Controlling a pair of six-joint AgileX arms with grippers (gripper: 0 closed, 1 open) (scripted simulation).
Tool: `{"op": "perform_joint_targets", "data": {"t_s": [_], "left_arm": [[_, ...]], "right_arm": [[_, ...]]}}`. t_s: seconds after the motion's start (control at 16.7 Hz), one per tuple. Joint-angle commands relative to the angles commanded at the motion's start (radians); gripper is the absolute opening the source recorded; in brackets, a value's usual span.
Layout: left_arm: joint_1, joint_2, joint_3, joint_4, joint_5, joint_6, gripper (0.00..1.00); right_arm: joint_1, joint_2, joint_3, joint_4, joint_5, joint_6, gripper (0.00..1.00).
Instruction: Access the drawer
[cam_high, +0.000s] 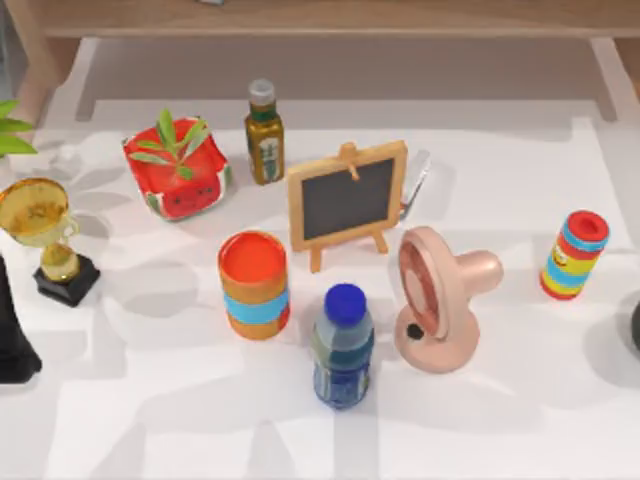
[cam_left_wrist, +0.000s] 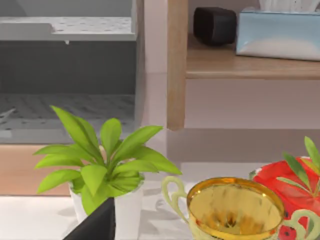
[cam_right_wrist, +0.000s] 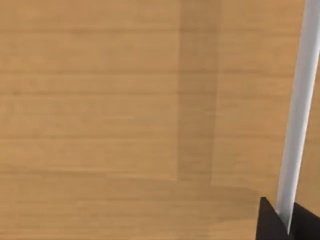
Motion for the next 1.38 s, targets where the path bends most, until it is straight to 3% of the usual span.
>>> {"op": "perform_joint_targets", "data": {"t_s": [0.3, 1.08, 1.38], "left_arm": [[0.0, 0.0, 0.0, 0.0, 0.0, 0.0, 1.0], [0.0, 0.0, 0.0, 0.0, 0.0, 0.0, 1.0], [0.0, 0.0, 0.0, 0.0, 0.0, 0.0, 1.0]], "right_arm": [[-0.01, -0.007, -0.016, 0.011, -0.01, 0.001, 0.0], [-0.01, -0.007, -0.016, 0.011, -0.01, 0.001, 0.98], [-0.01, -0.007, -0.016, 0.011, -0.01, 0.001, 1.0]]}}
